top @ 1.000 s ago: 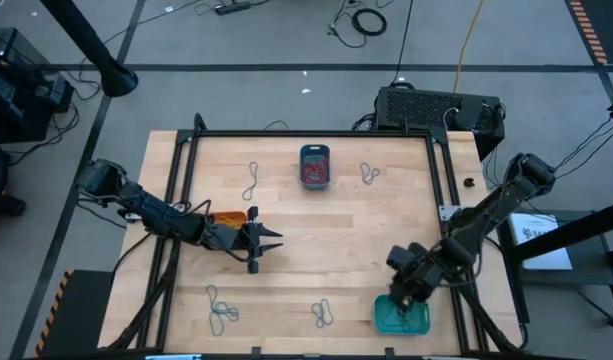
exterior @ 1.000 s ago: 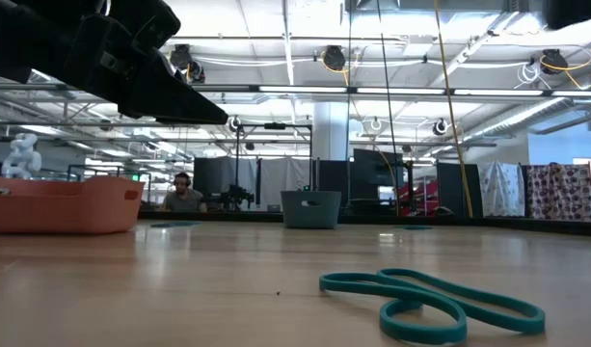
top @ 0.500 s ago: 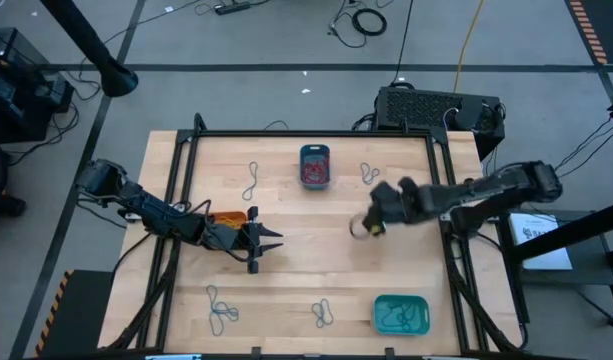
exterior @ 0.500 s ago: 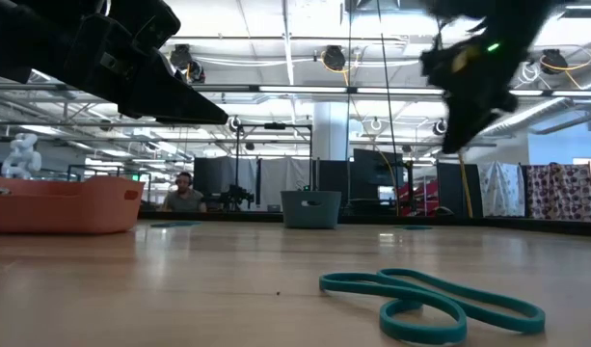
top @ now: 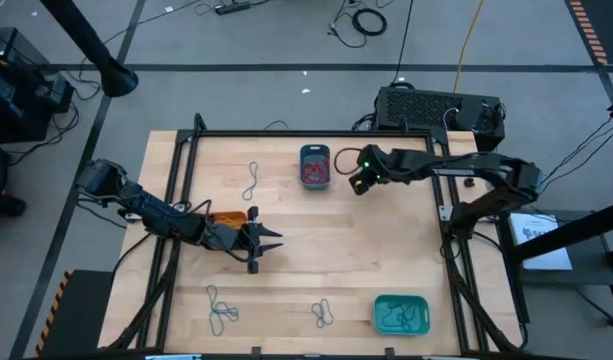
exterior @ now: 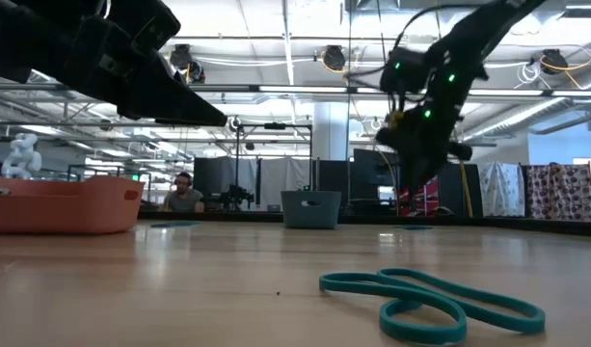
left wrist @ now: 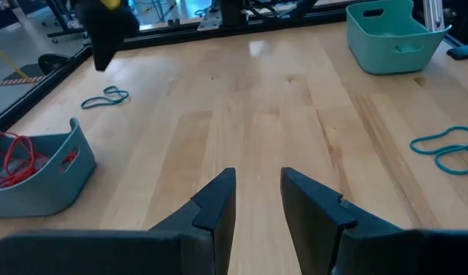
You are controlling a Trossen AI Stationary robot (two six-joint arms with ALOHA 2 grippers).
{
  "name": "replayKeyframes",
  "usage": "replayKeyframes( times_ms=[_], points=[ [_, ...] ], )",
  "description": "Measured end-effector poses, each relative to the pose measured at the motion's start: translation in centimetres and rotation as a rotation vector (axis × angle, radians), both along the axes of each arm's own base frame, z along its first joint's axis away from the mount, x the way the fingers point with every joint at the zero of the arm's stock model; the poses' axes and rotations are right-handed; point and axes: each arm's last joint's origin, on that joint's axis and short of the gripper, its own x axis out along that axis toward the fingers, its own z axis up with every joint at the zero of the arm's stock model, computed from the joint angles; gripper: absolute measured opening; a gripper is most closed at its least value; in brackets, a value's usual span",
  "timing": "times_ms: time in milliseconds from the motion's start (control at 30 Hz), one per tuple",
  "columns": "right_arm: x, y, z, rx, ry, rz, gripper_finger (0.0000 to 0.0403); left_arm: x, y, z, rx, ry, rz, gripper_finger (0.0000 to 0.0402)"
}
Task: Sort rubber bands into baskets
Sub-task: Put the top right blue rubber band into the light blue bin
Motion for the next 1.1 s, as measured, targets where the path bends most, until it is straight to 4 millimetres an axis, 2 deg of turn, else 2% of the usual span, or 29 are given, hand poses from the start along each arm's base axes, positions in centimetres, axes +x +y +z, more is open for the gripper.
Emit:
replayKeyframes(
  times_ms=[133, 300, 467, 567, 633, 733, 833, 1000, 1100],
  points=[
    [0.8, -1.1, -2.0, 0.012, 0.03, -0.015, 0.0133, 0.0, 0.0, -0.1, 0.003, 0.01, 0.002, 0.0114],
    [1.1, -1.5, -4.6, 0.071, 0.118, -0.002, 0.0132, 0.0, 0.1, -0.1, 0.003, 0.015, 0.006, 0.0114],
    [1.3, -1.8, -5.8, 0.086, 0.158, -0.005, 0.0132, 0.0, 0.2, -0.2, 0.001, 0.019, 0.009, 0.0114],
    [1.0, -2.0, -6.0, 0.101, 0.173, -0.015, 0.0123, 0.0, 0.3, -0.2, 0.017, 0.018, 0.046, 0.0114],
    [0.9, -2.2, -6.0, 0.108, 0.171, -0.021, 0.0106, -0.1, 0.6, -0.2, 0.061, 0.018, 0.135, 0.0114],
    [0.8, -2.4, -6.0, 0.111, 0.178, -0.004, 0.0062, -0.6, 1.1, 0.1, 0.119, 0.013, 0.283, 0.0114],
    [0.8, -2.3, -6.1, 0.113, 0.19, 0.032, 0.0014, -1.3, 1.3, 0.1, 0.157, 0.05, 0.353, 0.0114],
    [0.4, -2.1, -5.0, 0.109, 0.211, 0.053, 0.0004, -3.0, 1.3, 0.9, 0.147, 0.096, 0.38, 0.0114],
    [0.2, -1.7, -3.0, 0.101, 0.17, 0.068, 0.0002, -4.3, 1.3, 1.8, 0.112, 0.09, 0.385, 0.0114]
  ],
)
